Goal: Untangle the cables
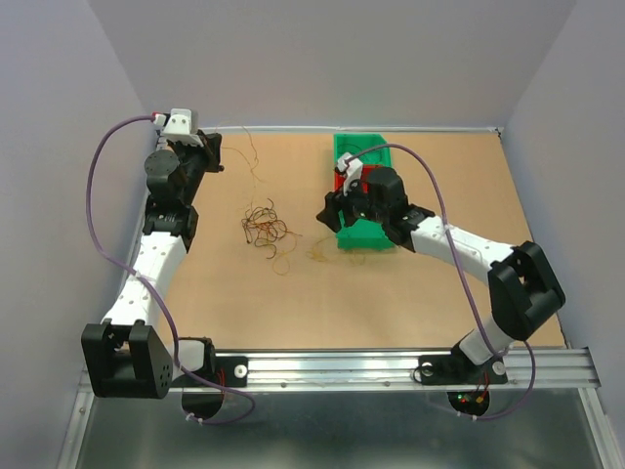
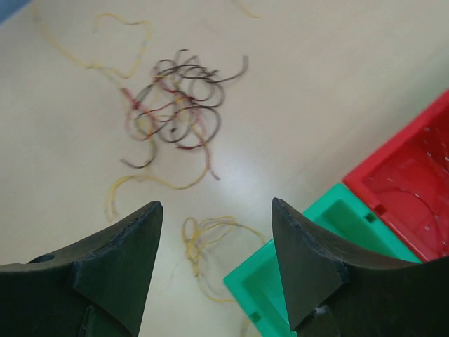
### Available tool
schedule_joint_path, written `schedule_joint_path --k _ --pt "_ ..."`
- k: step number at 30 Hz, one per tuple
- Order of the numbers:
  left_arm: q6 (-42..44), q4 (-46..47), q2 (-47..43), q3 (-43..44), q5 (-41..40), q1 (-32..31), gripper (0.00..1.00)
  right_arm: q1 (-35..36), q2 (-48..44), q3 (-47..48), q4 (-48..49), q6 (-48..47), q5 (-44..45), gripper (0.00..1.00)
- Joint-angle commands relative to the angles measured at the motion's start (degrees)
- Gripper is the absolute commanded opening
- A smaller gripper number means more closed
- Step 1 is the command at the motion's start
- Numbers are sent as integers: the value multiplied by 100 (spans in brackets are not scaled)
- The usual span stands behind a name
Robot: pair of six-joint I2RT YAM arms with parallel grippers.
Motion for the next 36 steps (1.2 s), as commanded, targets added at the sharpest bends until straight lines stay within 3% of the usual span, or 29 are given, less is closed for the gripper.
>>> schedule_joint_path --k 1,7,16,22,24,29,33,36 --pt "97 386 -231 -90 -16 -34 0 9 427 726 -176 466 1732 69" --pt "115 386 -196 -81 -7 -69 0 61 1209 1586 -1334 809 3350 67" --pt "141 378 -187 -90 10 -121 0 316 1799 2255 -2223 950 3711 67" --pt "176 386 -160 -81 19 -148 0 395 2352 2607 -2864 836 3756 60" --pt "176 378 -151 -81 19 -165 0 413 2423 2590 -2945 757 3764 53" --pt "185 386 -143 -90 19 -192 0 413 2055 2135 -2796 722 3817 14" --pt "194 386 -160 -108 10 -192 0 422 1668 1572 -2261 529 3765 1" --pt "203 386 -152 -99 1 -209 0 422 1422 1203 -1954 266 3729 1"
